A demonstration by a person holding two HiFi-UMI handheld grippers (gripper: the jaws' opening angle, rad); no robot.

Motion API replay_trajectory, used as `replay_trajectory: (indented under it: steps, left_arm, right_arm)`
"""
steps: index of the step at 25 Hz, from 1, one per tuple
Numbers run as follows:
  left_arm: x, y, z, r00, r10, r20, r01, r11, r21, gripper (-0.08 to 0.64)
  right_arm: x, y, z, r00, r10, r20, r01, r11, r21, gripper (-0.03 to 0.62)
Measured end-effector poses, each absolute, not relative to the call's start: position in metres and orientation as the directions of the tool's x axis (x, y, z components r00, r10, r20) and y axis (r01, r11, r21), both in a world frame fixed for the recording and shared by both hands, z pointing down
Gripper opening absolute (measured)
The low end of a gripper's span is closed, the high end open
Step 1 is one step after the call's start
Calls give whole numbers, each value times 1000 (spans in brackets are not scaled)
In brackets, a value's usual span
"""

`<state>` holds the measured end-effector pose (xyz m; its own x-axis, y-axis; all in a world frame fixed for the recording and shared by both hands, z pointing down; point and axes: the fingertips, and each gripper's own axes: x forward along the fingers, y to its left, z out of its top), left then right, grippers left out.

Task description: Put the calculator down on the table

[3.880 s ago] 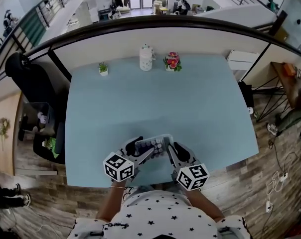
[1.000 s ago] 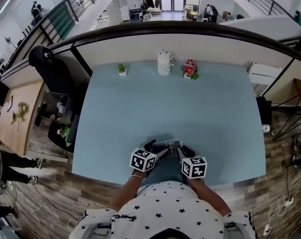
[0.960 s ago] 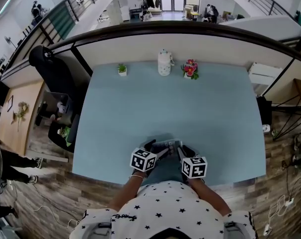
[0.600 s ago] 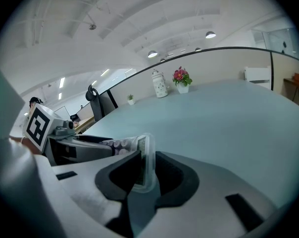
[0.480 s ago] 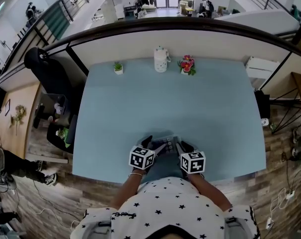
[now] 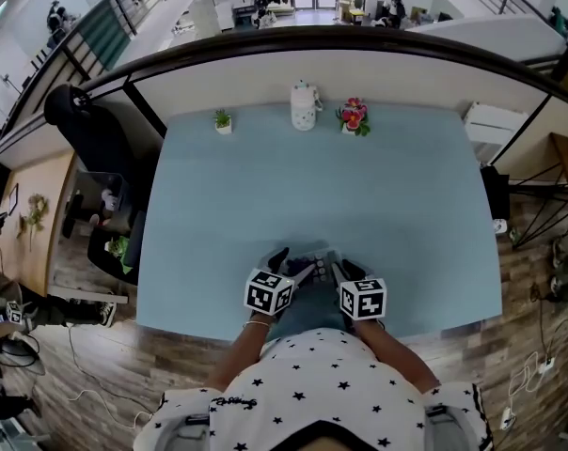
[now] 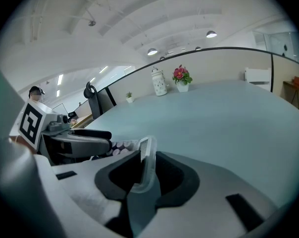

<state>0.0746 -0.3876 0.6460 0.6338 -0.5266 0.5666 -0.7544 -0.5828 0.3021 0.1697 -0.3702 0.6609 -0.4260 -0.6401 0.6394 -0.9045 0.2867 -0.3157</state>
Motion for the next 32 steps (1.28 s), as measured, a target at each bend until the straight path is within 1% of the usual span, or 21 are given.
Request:
replay_trajectory:
  steps: [4,14,24,25,27,28,30,32]
  left_arm:
    - [68,-389,638,627,-558,544,-767,-563,307,342]
    - [52,-382,606,623,-629,464,-781,-532,328,341]
    - [45,-376,580,658,-642,393,-753,-552,358,336]
    - [44,-375,577,662,-642,386,-749,-556,360,330]
    - [43,-373,571,669,-645,369,-743,-565,359,270]
    - [42,-373,568,671,-648,361,-741,-569,357,253]
    - [42,-373,562,677,-649,346,-735,-578,355,241]
    - [41,-373,557,690,-647,325,-723,-588,362,216]
  right_arm:
    - [171,-371,665,-413,-631,657,-911,290,-293,92]
    - [170,-372,662,-392,-653,648,-919,301,-253,95]
    - [173,-374,648,-356,-711,606,-934,279,-221,121]
    - [174,-374,645,-350,-721,599,-937,273,-218,121]
    - [175,-373,636,-342,-741,578,-940,263,-219,121]
    - [175,-373,631,-342,-750,566,-939,260,-223,121]
    - [174,-373,621,-347,-767,540,-937,259,-235,116]
    - [170,-372,612,-354,-782,513,-933,260,-247,95]
